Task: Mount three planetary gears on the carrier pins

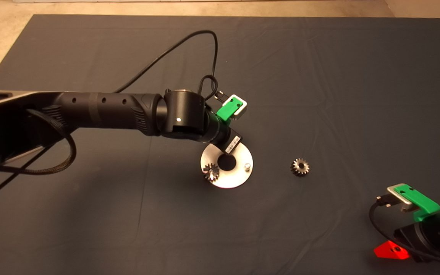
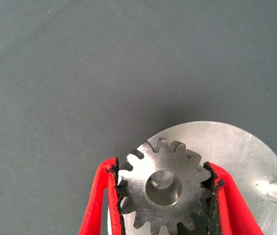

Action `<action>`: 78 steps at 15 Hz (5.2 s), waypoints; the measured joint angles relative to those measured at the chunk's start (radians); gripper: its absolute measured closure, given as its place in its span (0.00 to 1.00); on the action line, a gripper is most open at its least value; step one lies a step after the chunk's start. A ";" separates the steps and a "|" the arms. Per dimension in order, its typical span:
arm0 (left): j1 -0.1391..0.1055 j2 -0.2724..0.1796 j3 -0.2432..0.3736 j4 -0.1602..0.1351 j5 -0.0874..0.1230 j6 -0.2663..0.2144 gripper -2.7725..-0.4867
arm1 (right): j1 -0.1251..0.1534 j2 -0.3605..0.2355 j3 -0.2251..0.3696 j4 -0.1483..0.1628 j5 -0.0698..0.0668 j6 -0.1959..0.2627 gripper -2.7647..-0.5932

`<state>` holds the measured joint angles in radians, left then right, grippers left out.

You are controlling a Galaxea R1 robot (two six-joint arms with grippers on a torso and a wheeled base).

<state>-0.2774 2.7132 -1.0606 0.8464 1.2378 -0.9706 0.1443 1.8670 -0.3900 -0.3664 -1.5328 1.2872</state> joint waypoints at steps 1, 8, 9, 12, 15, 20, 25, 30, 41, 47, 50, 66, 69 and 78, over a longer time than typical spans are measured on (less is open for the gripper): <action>0.000 -0.001 0.000 0.001 0.000 0.000 0.93 | 0.000 -0.001 0.000 0.000 0.000 -0.001 0.01; 0.000 -0.004 0.000 0.003 0.018 0.010 0.93 | 0.000 -0.006 0.000 0.000 0.000 -0.005 0.01; 0.000 -0.004 0.000 0.003 0.018 0.010 0.94 | 0.000 -0.006 0.000 0.000 0.000 -0.005 0.01; 0.000 -0.004 0.000 0.003 0.018 0.010 0.94 | 0.000 -0.006 0.000 0.000 0.000 -0.005 0.01; 0.000 -0.004 0.000 0.003 0.018 0.010 0.94 | 0.000 -0.006 0.000 0.000 0.000 -0.005 0.01; 0.001 -0.004 0.000 0.003 0.017 0.007 0.94 | 0.000 -0.006 0.000 0.000 0.000 -0.005 0.01; 0.009 -0.004 0.000 0.007 0.013 0.008 0.94 | 0.000 -0.006 0.000 0.000 0.000 -0.005 0.01; 0.025 -0.004 0.000 0.027 0.014 0.009 0.94 | 0.000 -0.009 0.000 0.000 0.000 -0.005 0.01; 0.025 -0.005 0.000 0.028 0.013 0.010 0.91 | 0.000 -0.009 0.000 0.000 0.000 -0.005 0.01; 0.025 -0.007 0.000 0.028 0.010 0.011 0.88 | 0.000 -0.011 0.000 0.000 0.000 -0.005 0.01; 0.025 -0.007 0.000 0.028 0.008 0.010 0.84 | 0.000 -0.011 0.000 0.000 0.000 -0.005 0.01; 0.042 -0.030 0.000 0.044 -0.002 0.010 0.63 | 0.000 -0.015 0.000 0.000 0.000 -0.005 0.01; 0.042 -0.062 0.020 0.041 -0.007 0.011 0.56 | 0.000 -0.014 0.000 0.000 0.000 -0.005 0.01; 0.041 -0.206 0.211 -0.055 0.092 0.008 0.50 | 0.000 -0.013 0.000 -0.011 -0.001 -0.005 0.01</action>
<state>-0.2366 2.5073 -0.8500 0.7913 1.3302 -0.9626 0.1443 1.8536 -0.3900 -0.3770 -1.5336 1.2819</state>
